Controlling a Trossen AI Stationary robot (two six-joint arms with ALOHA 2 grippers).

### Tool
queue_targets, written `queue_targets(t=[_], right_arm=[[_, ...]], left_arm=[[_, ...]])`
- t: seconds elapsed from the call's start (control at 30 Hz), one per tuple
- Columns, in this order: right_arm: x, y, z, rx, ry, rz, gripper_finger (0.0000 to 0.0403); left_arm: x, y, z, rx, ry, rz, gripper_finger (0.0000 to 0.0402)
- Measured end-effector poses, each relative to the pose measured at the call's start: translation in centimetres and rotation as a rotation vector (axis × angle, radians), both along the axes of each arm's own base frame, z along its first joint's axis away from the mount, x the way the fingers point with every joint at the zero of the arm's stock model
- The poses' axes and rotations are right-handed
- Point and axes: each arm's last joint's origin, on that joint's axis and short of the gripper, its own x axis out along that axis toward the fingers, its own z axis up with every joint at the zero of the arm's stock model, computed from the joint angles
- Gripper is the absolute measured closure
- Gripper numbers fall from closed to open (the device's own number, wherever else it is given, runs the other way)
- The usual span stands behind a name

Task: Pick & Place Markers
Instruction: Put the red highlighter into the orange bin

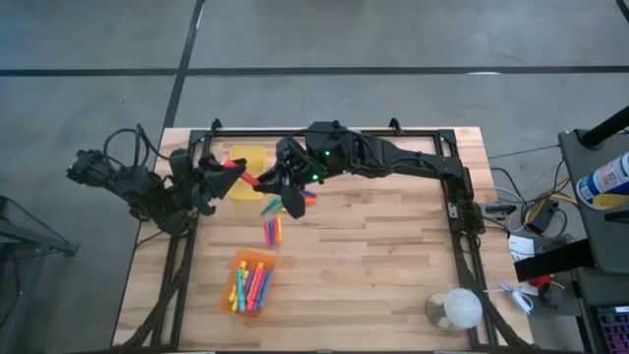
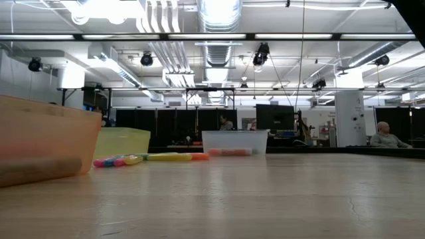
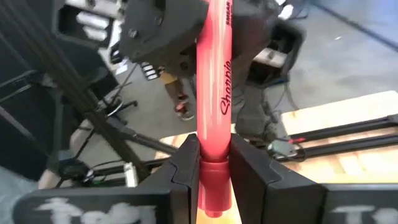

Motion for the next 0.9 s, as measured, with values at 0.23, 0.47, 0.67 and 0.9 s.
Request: queue_targets(t=[0.23,0.47,0.67,0.9], right_arm=[[0.0,0.0,0.2,0.011,-0.017,-0.013,0.0339],[-0.1,0.1,-0.1,0.007,0.019,-0.003,0.0308],[-1.0,0.2,-0.9,-0.015,0.15,0.007,0.0223],[-1.7,0.3,-1.9,-0.071,0.271,0.029,0.0138]], left_arm=[[0.1,0.0,-0.1,0.011,0.01,0.008,0.0337],[0.1,0.0,-0.1,0.006,0.012,-0.001,0.0336],[-0.3,0.1,-0.5,-0.042,0.033,-0.027,0.0336],[-0.8,0.2,-1.4,-0.112,0.086,-0.102,0.0337]])
